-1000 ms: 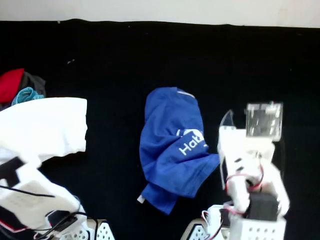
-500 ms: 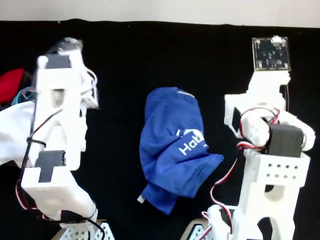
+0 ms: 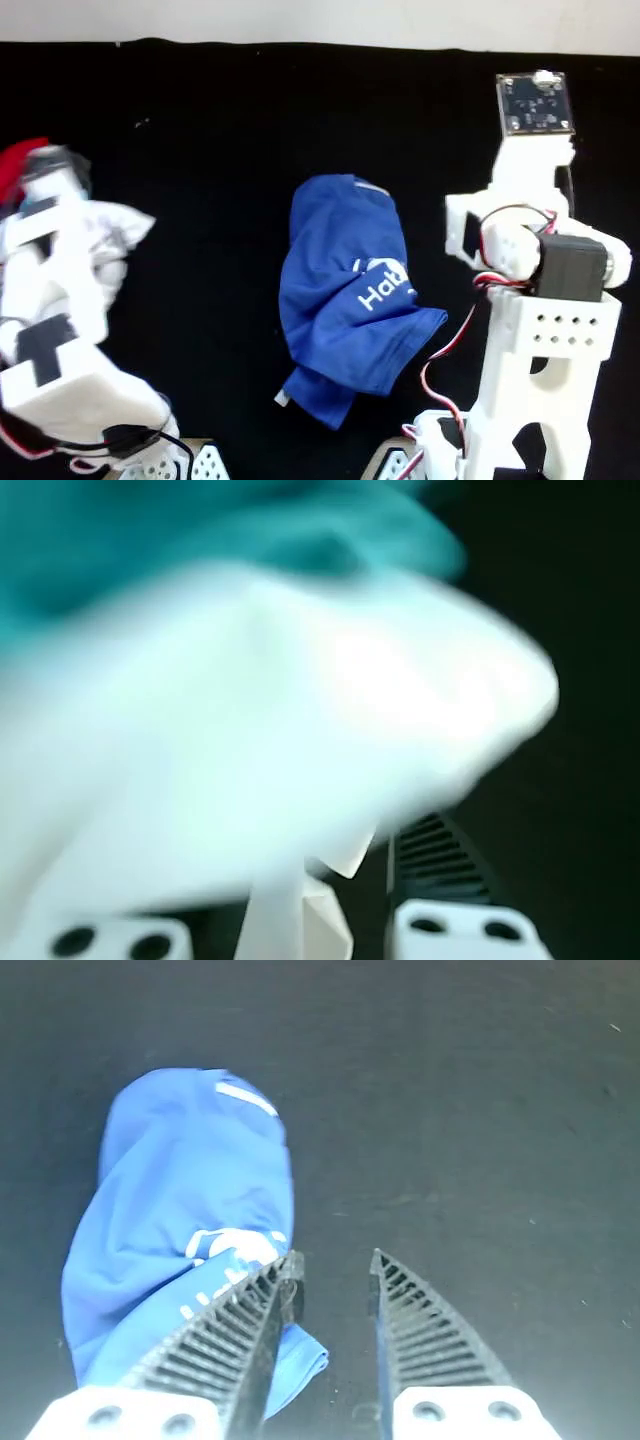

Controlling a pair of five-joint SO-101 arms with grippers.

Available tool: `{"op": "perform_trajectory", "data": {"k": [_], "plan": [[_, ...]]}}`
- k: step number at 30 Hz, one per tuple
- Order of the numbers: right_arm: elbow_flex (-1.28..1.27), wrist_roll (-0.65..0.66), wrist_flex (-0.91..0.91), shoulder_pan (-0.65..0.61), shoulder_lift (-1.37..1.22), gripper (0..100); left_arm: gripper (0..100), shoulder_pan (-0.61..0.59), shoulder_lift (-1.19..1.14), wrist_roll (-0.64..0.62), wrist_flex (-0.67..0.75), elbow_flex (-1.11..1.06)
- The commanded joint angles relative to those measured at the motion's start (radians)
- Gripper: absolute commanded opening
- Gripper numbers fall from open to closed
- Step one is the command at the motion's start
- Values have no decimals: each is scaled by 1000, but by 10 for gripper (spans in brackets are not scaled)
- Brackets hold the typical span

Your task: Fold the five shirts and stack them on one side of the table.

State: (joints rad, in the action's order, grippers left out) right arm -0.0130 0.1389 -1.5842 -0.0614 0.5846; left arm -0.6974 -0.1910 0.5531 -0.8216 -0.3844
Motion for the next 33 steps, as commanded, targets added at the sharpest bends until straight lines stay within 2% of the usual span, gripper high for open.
{"op": "perform_trajectory", "data": {"k": [1, 4, 7, 13, 15, 20, 25, 29, 33], "plan": [[30, 5, -7, -105, -5, 119, 181, -193, 28, 21, 25, 101], [30, 3, -8, -211, -45, 119, 181, -254, 30, 20, 6, 188], [28, 3, -19, -294, -151, 119, 181, -257, 30, 18, -109, 260], [39, 3, -12, -384, -404, 120, 181, -124, 39, 6, -443, 386], [41, 3, -12, -417, -495, 120, 181, -74, 39, -21, -514, 410], [71, 2, 28, -503, -705, 120, 181, 24, 53, -81, -557, 415], [231, -57, 77, -565, -872, 121, 181, 117, 143, -130, -620, 407], [358, -61, 73, -625, -1026, 121, 181, 150, 226, -163, -638, 355], [463, -61, 73, -628, -1179, 121, 181, 153, 315, -161, -634, 242]]}}
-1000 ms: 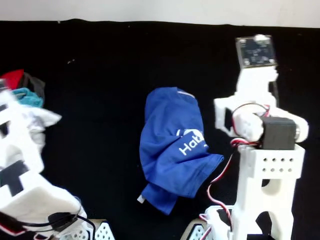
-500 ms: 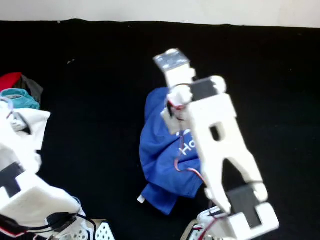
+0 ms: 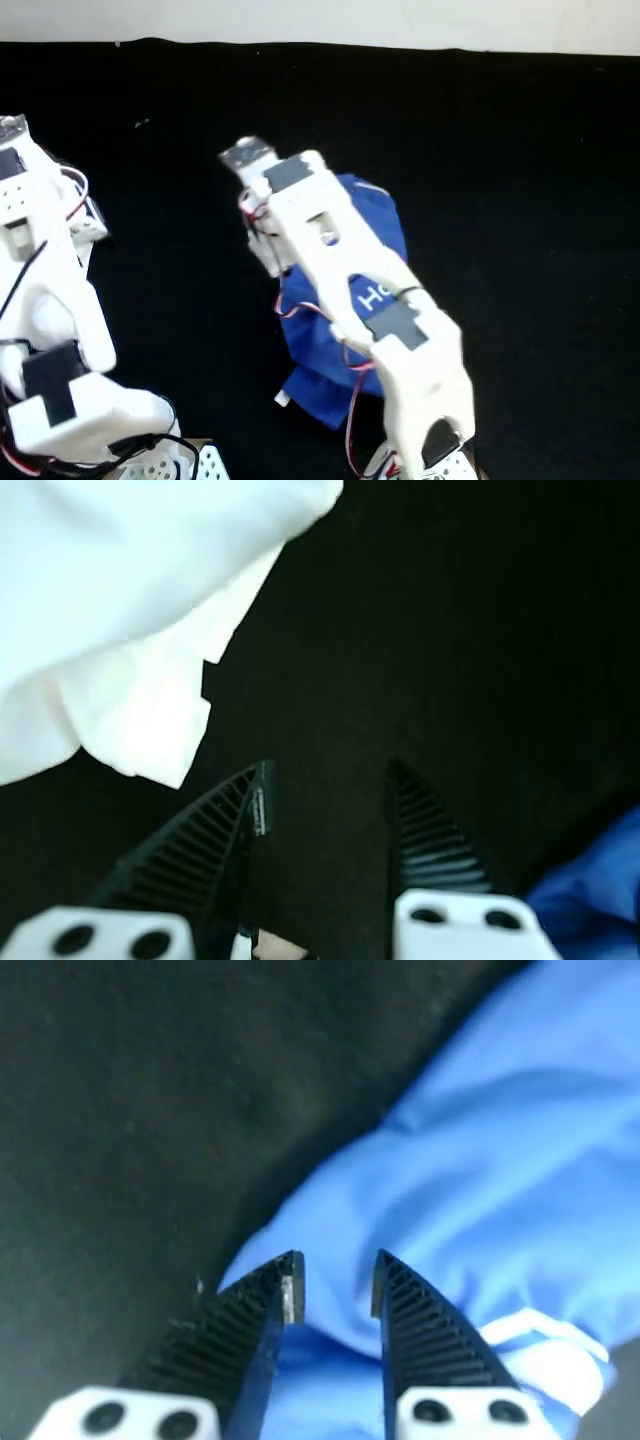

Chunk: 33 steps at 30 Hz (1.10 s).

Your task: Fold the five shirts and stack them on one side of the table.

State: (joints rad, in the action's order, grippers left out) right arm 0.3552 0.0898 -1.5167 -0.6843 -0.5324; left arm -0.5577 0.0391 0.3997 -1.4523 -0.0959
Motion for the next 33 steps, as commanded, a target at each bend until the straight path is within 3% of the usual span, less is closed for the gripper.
{"op": "perform_trajectory", "data": {"k": [1, 9, 12, 18, 27, 33], "plan": [[117, -12, 4, -1, -96, 121, 181, 13, 105, -5, -3, -76], [228, -5, 4, 105, -272, 106, 181, 13, 208, -5, 58, -268], [252, -5, 4, 159, -292, 0, 181, 15, 216, -5, 106, -323], [354, -5, -64, 243, -292, 7, 181, 81, 213, -5, 126, -387], [935, -5, -240, 395, -294, 6, 181, 337, 211, -5, 126, -458], [1015, -5, -237, 506, -297, 6, 181, 581, 209, -8, 203, -487]]}}
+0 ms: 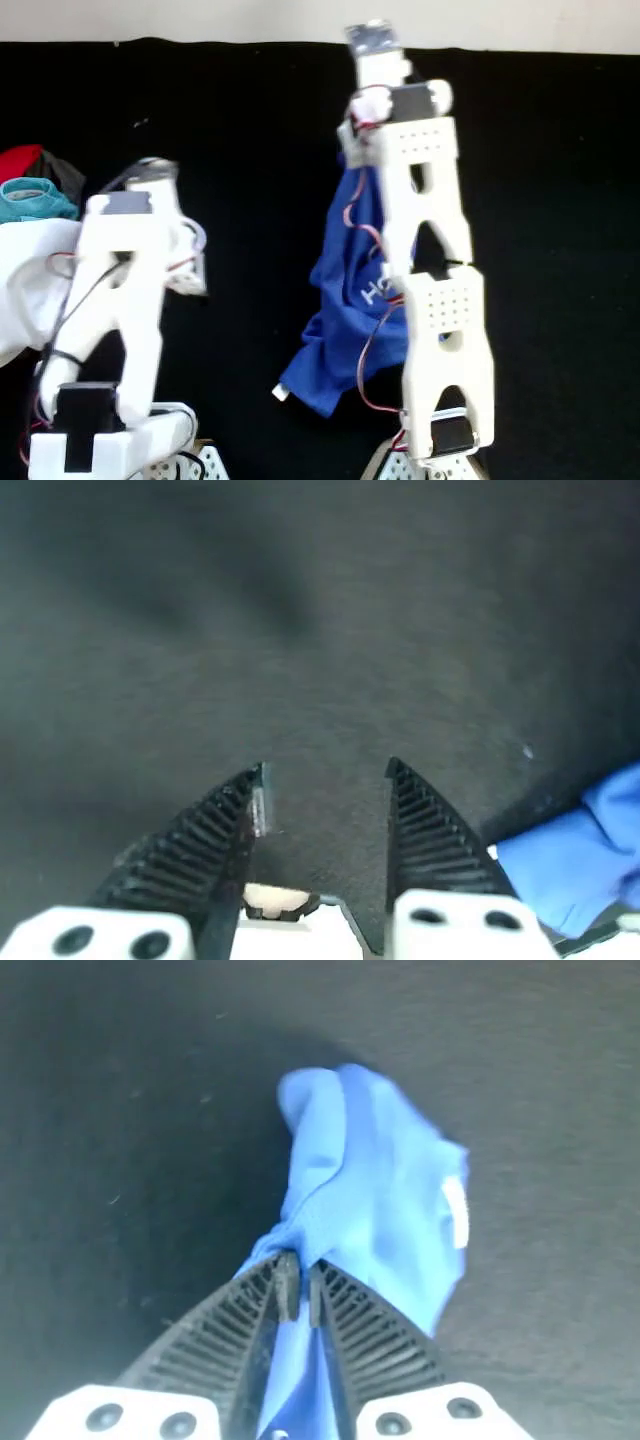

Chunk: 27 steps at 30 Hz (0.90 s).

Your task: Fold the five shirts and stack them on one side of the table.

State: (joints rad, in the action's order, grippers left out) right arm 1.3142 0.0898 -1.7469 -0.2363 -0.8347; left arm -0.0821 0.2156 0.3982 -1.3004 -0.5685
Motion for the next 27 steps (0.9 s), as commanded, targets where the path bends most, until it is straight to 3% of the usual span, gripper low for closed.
{"op": "perform_trajectory", "data": {"k": [1, 12, 15, 21, 27], "plan": [[59, -5, -7, 74, 5, 6, 182, 142, 33, -6, 74, -30], [61, -5, 211, 364, 2, 6, 182, 492, 35, -6, 110, -131], [61, -5, 219, 384, 4, 17, 182, 556, 35, -6, 126, -127], [76, -6, 163, 389, 27, 197, 185, 624, 41, -46, 187, -124], [176, -5, 82, 427, 105, 197, 229, 674, 35, -204, 187, -68]]}}
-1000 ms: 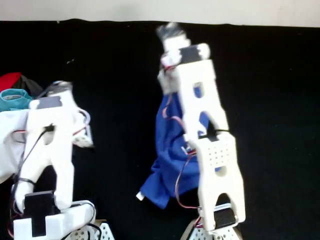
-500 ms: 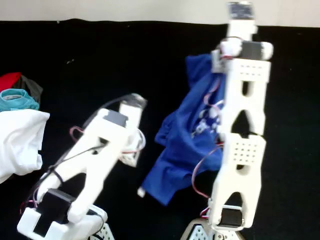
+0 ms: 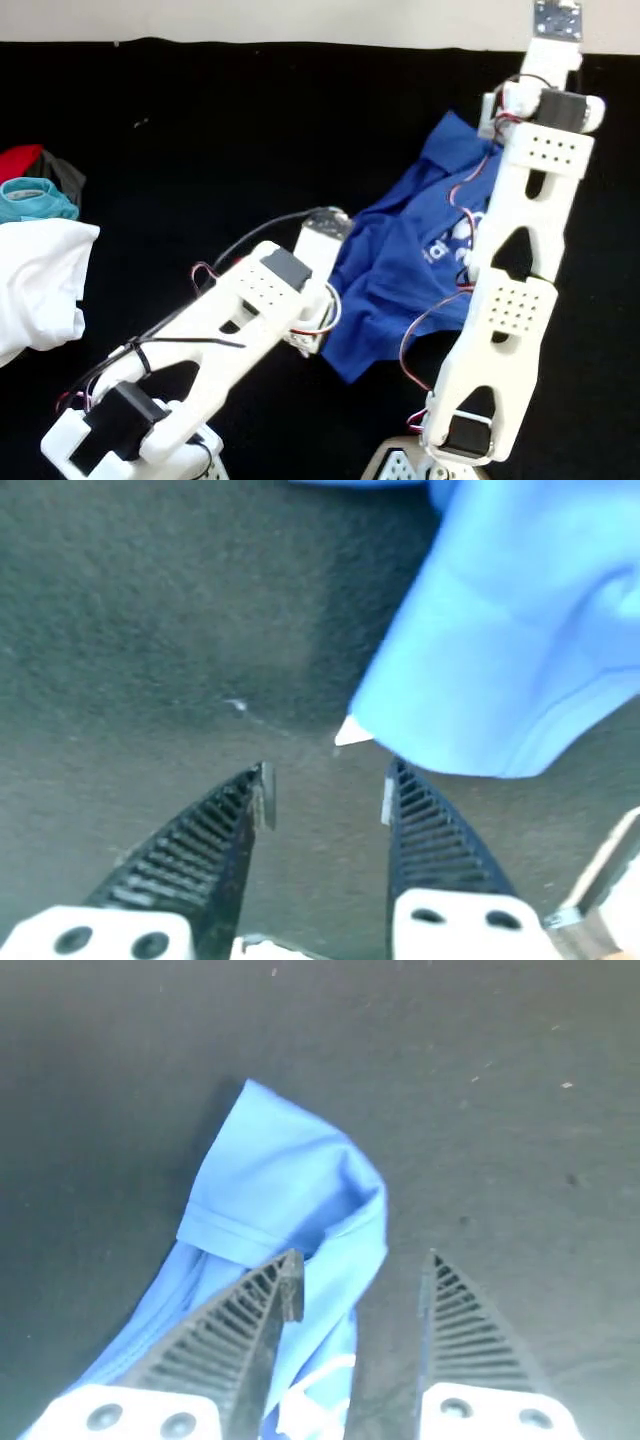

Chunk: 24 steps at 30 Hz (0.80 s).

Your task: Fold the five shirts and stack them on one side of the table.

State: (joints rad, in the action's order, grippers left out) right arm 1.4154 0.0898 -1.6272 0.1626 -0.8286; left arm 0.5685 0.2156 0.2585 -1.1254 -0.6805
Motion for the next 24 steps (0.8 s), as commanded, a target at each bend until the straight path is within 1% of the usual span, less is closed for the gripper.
{"op": "perform_trajectory", "data": {"k": [1, 4, 8, 15, 21, 24], "plan": [[85, -5, -58, 36, 110, 197, 242, 33, 35, -81, 12, 51], [91, 0, -107, 58, 128, 197, 252, 73, 35, -94, 12, 59], [88, 75, -134, 79, 130, 197, 252, 139, 42, -89, 9, 61], [96, 78, -137, 130, 139, 197, 252, 229, 33, -91, 12, 125], [87, 78, -139, 153, 240, 197, 252, 236, 33, -89, 68, 81], [84, 75, -139, 143, 320, 197, 252, 236, 44, -89, 60, 130]]}}
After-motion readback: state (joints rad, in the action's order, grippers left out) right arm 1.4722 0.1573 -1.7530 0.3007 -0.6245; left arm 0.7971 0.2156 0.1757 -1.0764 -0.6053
